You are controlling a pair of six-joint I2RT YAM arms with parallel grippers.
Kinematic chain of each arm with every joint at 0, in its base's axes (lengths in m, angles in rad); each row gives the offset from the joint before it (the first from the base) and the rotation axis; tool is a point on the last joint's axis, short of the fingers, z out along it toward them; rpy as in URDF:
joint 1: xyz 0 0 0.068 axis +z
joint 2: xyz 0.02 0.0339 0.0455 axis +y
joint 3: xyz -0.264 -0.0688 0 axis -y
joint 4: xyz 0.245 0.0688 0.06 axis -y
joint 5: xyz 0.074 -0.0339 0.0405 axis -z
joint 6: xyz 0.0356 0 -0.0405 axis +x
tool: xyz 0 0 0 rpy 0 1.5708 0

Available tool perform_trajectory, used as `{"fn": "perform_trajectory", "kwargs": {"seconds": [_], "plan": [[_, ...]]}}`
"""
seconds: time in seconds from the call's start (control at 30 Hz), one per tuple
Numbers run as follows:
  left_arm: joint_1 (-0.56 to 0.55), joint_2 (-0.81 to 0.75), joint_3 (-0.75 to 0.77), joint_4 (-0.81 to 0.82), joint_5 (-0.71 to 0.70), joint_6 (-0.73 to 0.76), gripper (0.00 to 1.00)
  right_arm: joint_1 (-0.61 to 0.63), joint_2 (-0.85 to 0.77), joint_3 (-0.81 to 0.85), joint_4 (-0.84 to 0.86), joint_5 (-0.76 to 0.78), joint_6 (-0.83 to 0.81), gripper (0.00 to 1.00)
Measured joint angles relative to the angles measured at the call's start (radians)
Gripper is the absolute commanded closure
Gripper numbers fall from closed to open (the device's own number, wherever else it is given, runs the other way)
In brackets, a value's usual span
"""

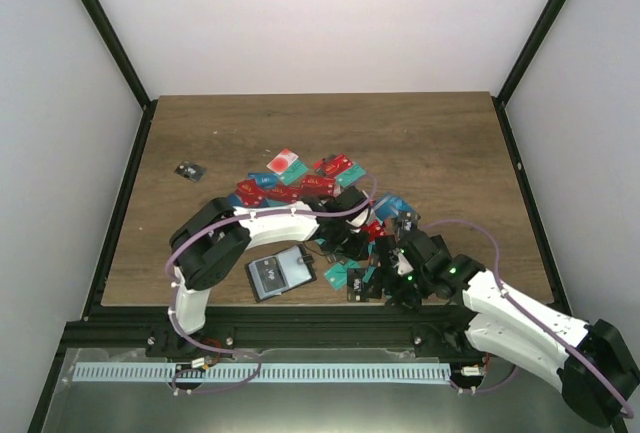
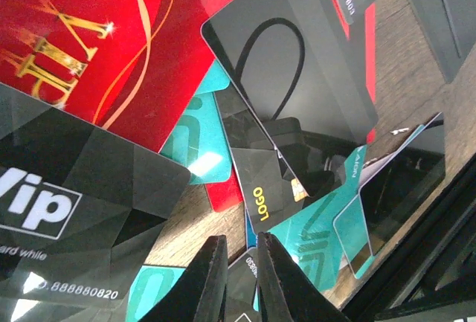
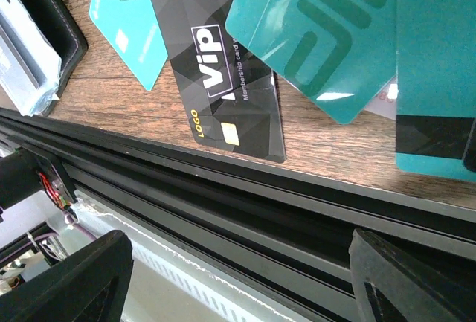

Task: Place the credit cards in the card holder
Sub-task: Pick up the credit card from the center of the board.

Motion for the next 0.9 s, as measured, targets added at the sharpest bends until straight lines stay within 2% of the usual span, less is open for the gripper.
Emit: {"fn": "perform_trajectory", "kwargs": {"seconds": [0.53, 0.73, 0.9], "plan": [[-0.048, 0.023, -0.037, 0.021, -0.035, 0.016, 0.86, 0.0, 0.076, -0.034, 0.062, -0.015, 0.022, 0.17], [-0.079, -0.041, -0.135, 0.064, -0.045, -0.004, 0.86, 0.0, 0.104, -0.051, 0.151, -0.042, 0.025, 0.19], [-0.087, -0.057, -0.161, 0.084, -0.047, -0.027, 0.86, 0.0, 0.155, -0.113, 0.246, -0.087, 0.042, 0.22]]}}
